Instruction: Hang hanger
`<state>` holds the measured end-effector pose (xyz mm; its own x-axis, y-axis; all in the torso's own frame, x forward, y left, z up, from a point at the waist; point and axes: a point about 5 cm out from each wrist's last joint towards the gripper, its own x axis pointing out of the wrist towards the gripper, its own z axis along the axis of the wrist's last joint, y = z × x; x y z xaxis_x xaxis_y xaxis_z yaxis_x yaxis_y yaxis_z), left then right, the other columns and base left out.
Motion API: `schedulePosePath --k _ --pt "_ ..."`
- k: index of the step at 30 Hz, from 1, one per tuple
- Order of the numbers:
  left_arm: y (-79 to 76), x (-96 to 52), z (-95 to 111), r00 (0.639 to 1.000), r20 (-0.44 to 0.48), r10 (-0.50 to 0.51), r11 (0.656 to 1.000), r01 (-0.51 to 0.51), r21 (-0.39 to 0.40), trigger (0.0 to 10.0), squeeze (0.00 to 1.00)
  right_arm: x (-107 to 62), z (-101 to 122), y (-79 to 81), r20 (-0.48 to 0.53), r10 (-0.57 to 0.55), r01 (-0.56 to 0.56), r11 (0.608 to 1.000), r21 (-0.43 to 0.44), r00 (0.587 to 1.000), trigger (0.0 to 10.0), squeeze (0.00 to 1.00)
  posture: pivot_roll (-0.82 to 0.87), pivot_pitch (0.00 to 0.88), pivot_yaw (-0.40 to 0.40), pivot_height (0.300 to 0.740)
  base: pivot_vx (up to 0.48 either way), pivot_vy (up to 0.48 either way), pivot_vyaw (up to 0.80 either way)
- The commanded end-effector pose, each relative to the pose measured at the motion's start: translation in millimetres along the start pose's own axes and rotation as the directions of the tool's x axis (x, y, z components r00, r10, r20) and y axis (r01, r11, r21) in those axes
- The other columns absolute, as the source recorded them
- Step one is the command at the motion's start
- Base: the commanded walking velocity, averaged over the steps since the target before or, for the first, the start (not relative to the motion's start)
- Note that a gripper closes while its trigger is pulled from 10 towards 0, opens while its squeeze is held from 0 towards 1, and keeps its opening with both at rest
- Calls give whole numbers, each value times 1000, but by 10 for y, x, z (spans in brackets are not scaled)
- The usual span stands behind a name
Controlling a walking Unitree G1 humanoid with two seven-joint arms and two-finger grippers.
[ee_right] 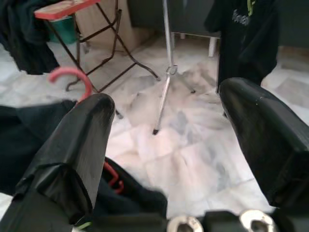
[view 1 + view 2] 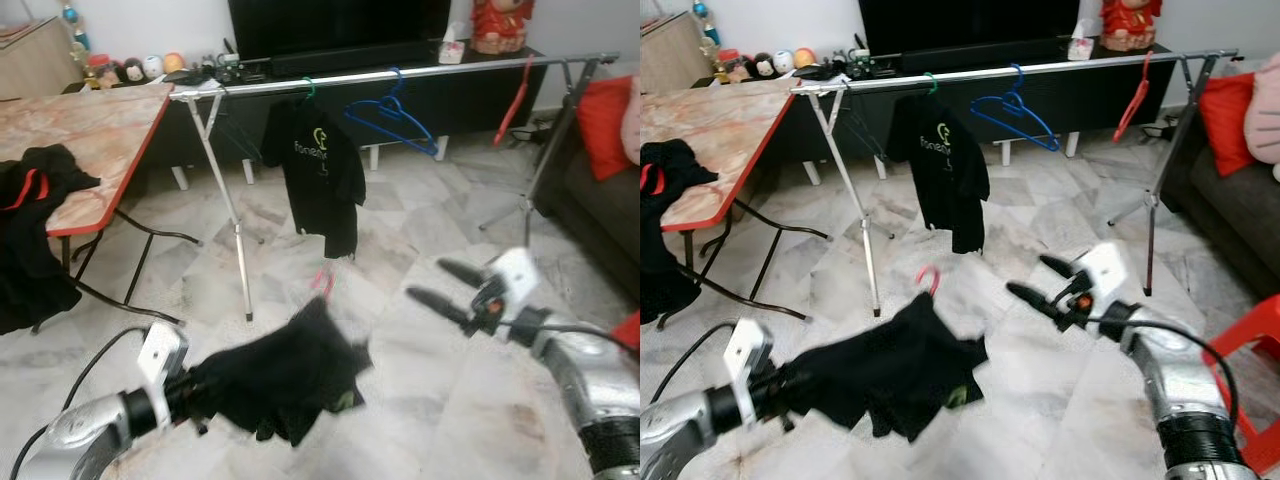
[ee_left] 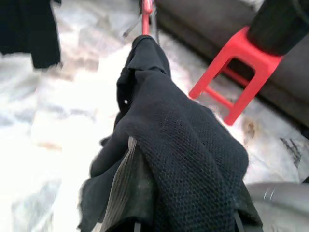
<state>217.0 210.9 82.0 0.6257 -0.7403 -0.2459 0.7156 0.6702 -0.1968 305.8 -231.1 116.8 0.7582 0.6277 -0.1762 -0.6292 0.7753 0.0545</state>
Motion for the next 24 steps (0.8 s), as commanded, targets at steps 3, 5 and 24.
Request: schedulePosePath --k 3,5,24 --pt "-11 -28 69 1000 12 -25 999 25 47 10000 0 5 -66 23 -12 -4 5 999 42 1000 10000 0 -91 0 60 740 0 0 0" --pt "-77 -42 87 997 27 -77 997 76 25 10000 0 1 -153 52 -53 16 -14 999 45 998 10000 0 -90 0 56 740 0 0 0" --pt "-415 -231 314 907 -44 -419 906 420 46 10000 0 -12 -632 124 -312 34 -39 999 -9 950 10000 0 -81 0 54 740 0 0 0"
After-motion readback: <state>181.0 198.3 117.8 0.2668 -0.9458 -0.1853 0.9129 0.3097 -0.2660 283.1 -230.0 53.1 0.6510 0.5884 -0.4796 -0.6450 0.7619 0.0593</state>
